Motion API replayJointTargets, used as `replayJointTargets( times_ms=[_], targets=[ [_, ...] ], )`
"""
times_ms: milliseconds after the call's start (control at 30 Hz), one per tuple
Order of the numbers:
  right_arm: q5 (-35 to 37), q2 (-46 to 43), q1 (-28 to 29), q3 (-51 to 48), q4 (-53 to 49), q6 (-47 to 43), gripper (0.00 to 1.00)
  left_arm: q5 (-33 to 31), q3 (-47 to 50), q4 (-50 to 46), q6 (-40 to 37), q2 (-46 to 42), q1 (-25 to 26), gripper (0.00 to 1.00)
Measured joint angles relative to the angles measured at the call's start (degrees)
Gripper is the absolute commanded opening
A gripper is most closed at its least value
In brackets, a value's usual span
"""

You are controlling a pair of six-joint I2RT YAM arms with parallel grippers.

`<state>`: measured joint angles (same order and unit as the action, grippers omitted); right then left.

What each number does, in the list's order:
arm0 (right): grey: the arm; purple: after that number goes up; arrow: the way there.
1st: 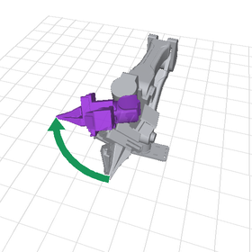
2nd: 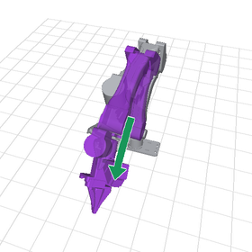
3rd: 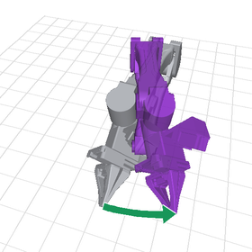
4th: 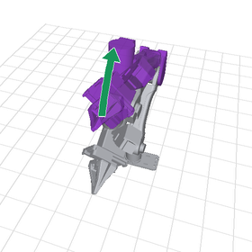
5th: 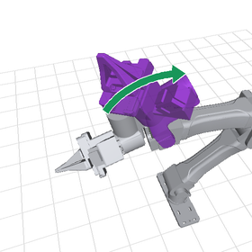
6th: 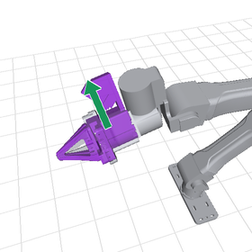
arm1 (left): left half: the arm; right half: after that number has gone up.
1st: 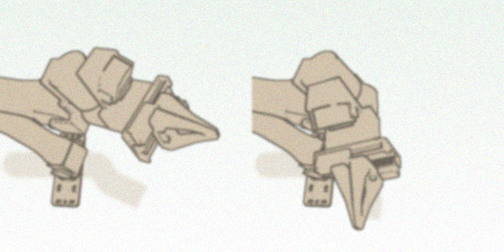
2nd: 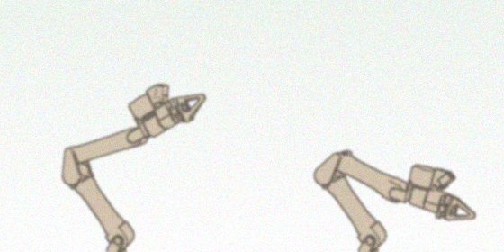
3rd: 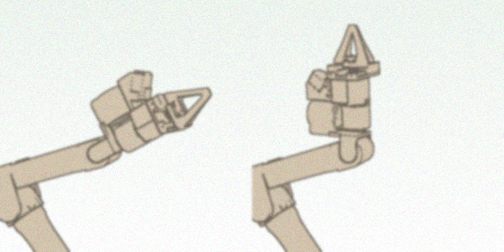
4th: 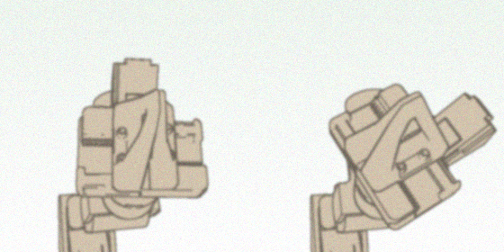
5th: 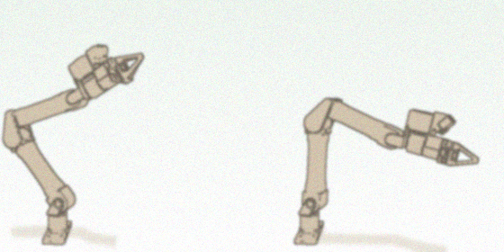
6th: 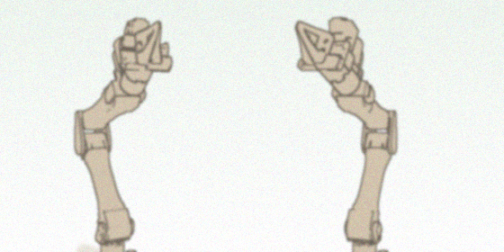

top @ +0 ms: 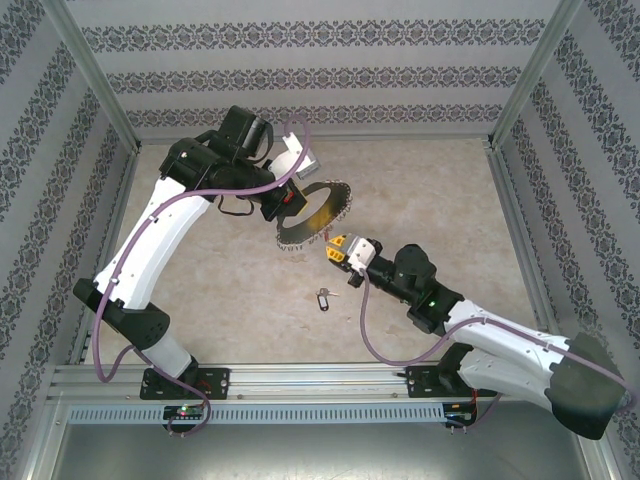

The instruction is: Put the keys on the keyring

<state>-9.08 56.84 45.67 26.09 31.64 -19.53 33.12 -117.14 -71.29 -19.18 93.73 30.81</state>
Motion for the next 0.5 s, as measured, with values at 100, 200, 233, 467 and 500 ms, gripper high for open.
replayJointTargets(
  times_ms=[100, 200, 233, 467, 500],
  targets=[
    [-0.55, 1.01, 0.26, 0.0, 0.39, 0.31, 0.18, -0.44, -0.26, -0.33, -0.13, 0.2, 0.15, 0.0],
    [-1.49, 1.86, 0.66, 0.0, 0.76, 0.76, 0.18, -0.63, -0.28, -0.44, -0.13, 0.31, 0.37, 0.0],
    [-1.6, 2.23, 0.72, 0.0, 0.9, 1.11, 0.18, -0.66, -0.28, -0.5, -0.13, 0.35, 0.39, 0.0],
    [-0.87, 4.83, 0.72, 0.02, 1.29, 2.56, 0.18, -0.83, -0.33, -0.68, -0.15, 0.37, 0.76, 0.0],
    [-0.81, 5.01, 0.72, 0.02, 1.42, 2.71, 0.18, -0.85, -0.33, -0.79, -0.13, 0.37, 0.85, 0.0]
  ],
)
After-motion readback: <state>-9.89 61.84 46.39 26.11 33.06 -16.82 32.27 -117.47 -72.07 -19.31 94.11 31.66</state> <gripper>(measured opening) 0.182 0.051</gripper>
